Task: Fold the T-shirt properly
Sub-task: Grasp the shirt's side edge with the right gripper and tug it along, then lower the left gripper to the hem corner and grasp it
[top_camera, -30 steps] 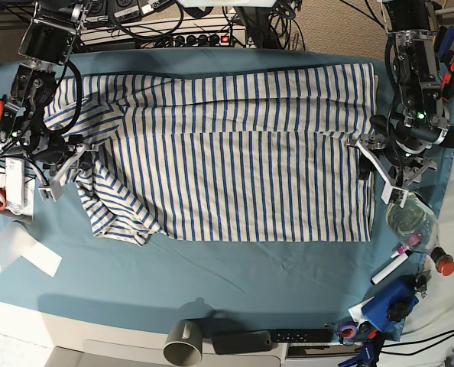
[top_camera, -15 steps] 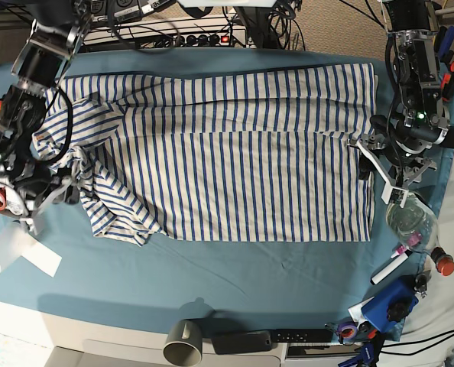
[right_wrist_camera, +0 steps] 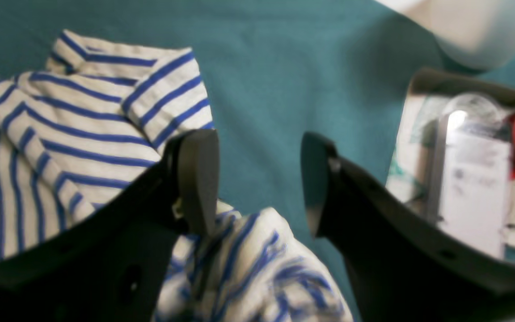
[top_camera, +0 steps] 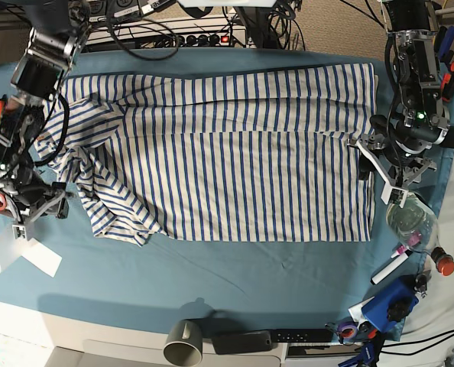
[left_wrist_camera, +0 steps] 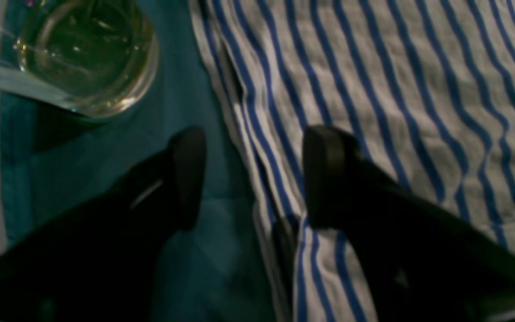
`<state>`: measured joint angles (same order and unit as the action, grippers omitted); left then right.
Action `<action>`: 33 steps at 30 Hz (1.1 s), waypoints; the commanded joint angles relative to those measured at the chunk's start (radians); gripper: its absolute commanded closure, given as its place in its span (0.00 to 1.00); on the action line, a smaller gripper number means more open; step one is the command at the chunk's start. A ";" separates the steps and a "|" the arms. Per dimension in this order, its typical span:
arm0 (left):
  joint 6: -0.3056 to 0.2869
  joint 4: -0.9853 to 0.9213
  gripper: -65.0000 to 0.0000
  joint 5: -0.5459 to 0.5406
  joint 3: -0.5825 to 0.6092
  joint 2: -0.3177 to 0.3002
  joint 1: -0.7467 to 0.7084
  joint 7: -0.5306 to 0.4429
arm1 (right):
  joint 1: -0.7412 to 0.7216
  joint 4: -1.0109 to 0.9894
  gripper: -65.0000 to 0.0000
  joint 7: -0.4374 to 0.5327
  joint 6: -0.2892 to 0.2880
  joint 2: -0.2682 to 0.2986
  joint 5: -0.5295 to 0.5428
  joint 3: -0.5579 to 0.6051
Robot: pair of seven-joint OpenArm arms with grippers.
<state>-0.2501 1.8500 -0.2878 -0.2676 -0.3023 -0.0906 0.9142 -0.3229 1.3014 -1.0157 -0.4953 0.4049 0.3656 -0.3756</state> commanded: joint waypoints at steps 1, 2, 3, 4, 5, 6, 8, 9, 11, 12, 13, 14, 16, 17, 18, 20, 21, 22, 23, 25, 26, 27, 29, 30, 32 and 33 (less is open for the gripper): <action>0.007 0.015 0.46 -0.003 -0.003 -0.010 0.013 -0.024 | -0.050 -0.020 0.54 0.027 -0.002 0.021 0.006 -0.003; 0.007 0.015 0.46 -0.003 -0.003 -0.010 0.013 -0.024 | -0.077 -0.060 0.54 0.028 -0.002 0.021 0.007 -0.003; 0.007 0.015 0.46 -0.004 -0.003 -0.011 0.013 -0.025 | -0.103 -0.102 0.54 0.029 -0.007 0.021 0.006 -0.003; 0.007 0.015 0.46 -0.004 -0.003 -0.010 0.013 -0.024 | -0.132 -0.145 0.54 0.030 -0.014 0.021 0.007 0.000; 0.007 0.015 0.46 -0.004 -0.003 -0.010 0.013 -0.025 | -0.159 -0.190 0.54 0.033 -0.019 0.021 0.002 0.008; 0.007 0.015 0.46 -0.004 -0.003 -0.010 0.014 -0.025 | -0.185 -0.237 0.54 0.037 -0.029 0.021 -0.002 0.021; 0.007 0.015 0.46 -0.004 -0.003 -0.010 0.013 -0.024 | -0.230 -0.323 0.54 0.054 -0.040 0.021 -0.013 0.060; 0.007 0.015 0.46 -0.004 -0.003 -0.011 0.013 -0.024 | -0.249 -0.362 0.54 0.069 -0.040 0.021 -0.025 0.085; 0.007 0.015 0.46 -0.004 -0.003 -0.011 0.013 -0.024 | -0.276 -0.425 0.54 0.103 -0.039 0.021 -0.035 0.142; 0.007 0.015 0.46 -0.004 -0.003 -0.010 0.013 -0.024 | -0.284 -0.449 0.54 0.116 -0.035 0.021 -0.034 0.172; 0.007 0.015 0.46 -0.003 -0.003 -0.010 0.013 -0.024 | -0.290 -0.469 0.54 0.126 -0.026 0.019 -0.035 0.201; 0.007 0.015 0.46 -0.004 -0.003 -0.010 0.013 -0.024 | -0.295 -0.488 0.54 0.134 -0.012 0.018 -0.035 0.229; 0.007 0.015 0.46 -0.004 -0.003 -0.010 0.013 -0.024 | -0.297 -0.518 0.54 0.166 0.024 0.016 -0.048 0.279; 0.007 0.015 0.46 -0.004 -0.003 -0.010 0.013 -0.025 | -0.297 -0.531 0.54 0.180 0.038 0.013 -0.064 0.297; 0.007 0.015 0.46 -0.004 -0.003 -0.010 0.013 -0.025 | -0.297 -0.541 0.54 0.186 0.045 0.007 -0.079 0.311; 0.008 0.015 0.46 -0.018 -0.003 -0.010 0.014 -0.026 | -0.297 -0.553 0.54 0.180 0.044 -0.008 -0.079 0.327; 0.008 0.015 0.46 -0.036 -0.003 -0.009 0.014 -0.033 | -0.297 -0.557 0.54 0.177 0.044 -0.015 -0.079 0.329; 0.008 0.015 0.46 -0.050 -0.003 -0.005 0.014 -0.042 | -0.297 -0.558 0.54 0.178 0.044 -0.025 -0.079 0.329; 0.008 0.015 0.46 -0.048 -0.003 0.001 0.014 -0.050 | -0.296 -0.557 0.54 0.178 0.044 -0.032 -0.079 0.329; 0.008 0.015 0.46 -0.040 -0.003 0.015 0.023 -0.051 | -0.298 -0.557 0.54 0.177 0.044 -0.046 -0.079 0.329; 0.008 0.015 0.46 -0.037 -0.003 0.022 0.031 -0.051 | -0.298 -0.557 0.54 0.177 0.044 -0.048 -0.079 0.329; 0.007 0.014 0.46 -0.034 -0.003 0.026 0.039 -0.051 | -0.298 -0.557 0.54 0.176 0.044 -0.051 -0.079 0.329; 0.006 0.007 0.46 -0.026 -0.003 0.028 0.060 -0.065 | -0.298 -0.557 0.54 0.163 0.044 -0.052 -0.079 0.329; 0.006 -0.005 0.46 -0.021 -0.003 0.027 0.076 -0.076 | -0.298 -0.557 0.54 0.157 0.044 -0.052 -0.079 0.329; 0.003 -0.051 0.46 -0.013 -0.003 0.028 0.121 -0.085 | -0.297 -0.557 0.54 0.150 0.044 -0.050 -0.079 0.329; 0.003 -0.085 0.46 -0.009 -0.003 0.028 0.150 -0.085 | -0.297 -0.557 0.54 0.147 0.044 -0.048 -0.079 0.329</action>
<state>-0.2485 1.7477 -0.2958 -0.2680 -0.2630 0.0425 0.8509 -0.6044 0.7395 -0.8333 -0.4446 0.3492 0.2871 -0.0490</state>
